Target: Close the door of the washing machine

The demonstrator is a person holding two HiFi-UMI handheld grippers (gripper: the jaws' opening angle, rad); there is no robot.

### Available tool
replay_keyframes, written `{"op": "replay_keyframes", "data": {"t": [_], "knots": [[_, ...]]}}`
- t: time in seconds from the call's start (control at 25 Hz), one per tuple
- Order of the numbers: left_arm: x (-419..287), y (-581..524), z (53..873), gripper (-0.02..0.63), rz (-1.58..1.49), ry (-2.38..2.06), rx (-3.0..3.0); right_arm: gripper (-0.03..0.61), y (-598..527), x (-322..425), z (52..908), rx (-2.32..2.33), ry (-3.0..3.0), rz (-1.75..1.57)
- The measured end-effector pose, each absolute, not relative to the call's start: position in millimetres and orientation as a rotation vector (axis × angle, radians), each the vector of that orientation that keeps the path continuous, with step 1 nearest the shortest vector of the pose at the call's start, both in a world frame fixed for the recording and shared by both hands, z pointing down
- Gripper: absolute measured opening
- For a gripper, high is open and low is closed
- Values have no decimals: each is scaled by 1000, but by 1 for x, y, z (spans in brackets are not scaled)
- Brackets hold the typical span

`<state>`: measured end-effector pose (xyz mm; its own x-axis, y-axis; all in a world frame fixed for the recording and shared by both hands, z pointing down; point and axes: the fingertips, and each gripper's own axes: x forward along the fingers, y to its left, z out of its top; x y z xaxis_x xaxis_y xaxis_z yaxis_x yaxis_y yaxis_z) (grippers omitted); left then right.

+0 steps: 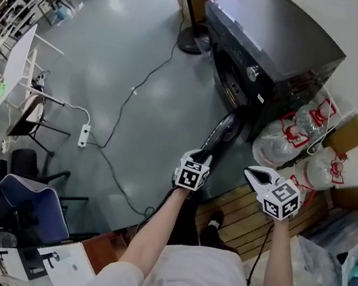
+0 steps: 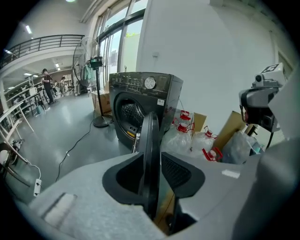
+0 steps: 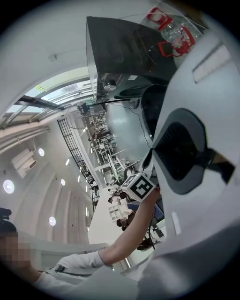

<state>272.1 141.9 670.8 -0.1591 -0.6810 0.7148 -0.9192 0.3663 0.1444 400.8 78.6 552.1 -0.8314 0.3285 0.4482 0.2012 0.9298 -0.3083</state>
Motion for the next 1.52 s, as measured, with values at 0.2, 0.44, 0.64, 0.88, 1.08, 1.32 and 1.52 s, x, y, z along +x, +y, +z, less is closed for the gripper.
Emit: {"op": "replay_keyframes", "data": {"t": [0.2, 0.44, 0.64, 0.88, 1.08, 1.32, 1.52], "knots": [[269, 141, 682, 123, 441, -1874, 1383, 2, 63, 373, 558, -415, -2523, 190], [261, 145, 687, 121, 422, -1862, 1395, 2, 65, 322, 581, -518, -2430, -13], [248, 143, 689, 120, 416, -1837, 1441, 2, 69, 281, 593, -622, -2354, -113], [226, 152, 693, 121, 406, -1811, 1474, 3, 85, 249, 613, -739, -2228, -195], [207, 153, 695, 123, 375, -1784, 1515, 51, 90, 219, 623, -808, -2166, -288], [186, 157, 697, 121, 399, -1687, 1576, 128, 103, 197, 644, -937, -1980, -486], [167, 158, 694, 123, 406, -1632, 1599, 170, 109, 176, 655, -988, -1862, -578]]}}
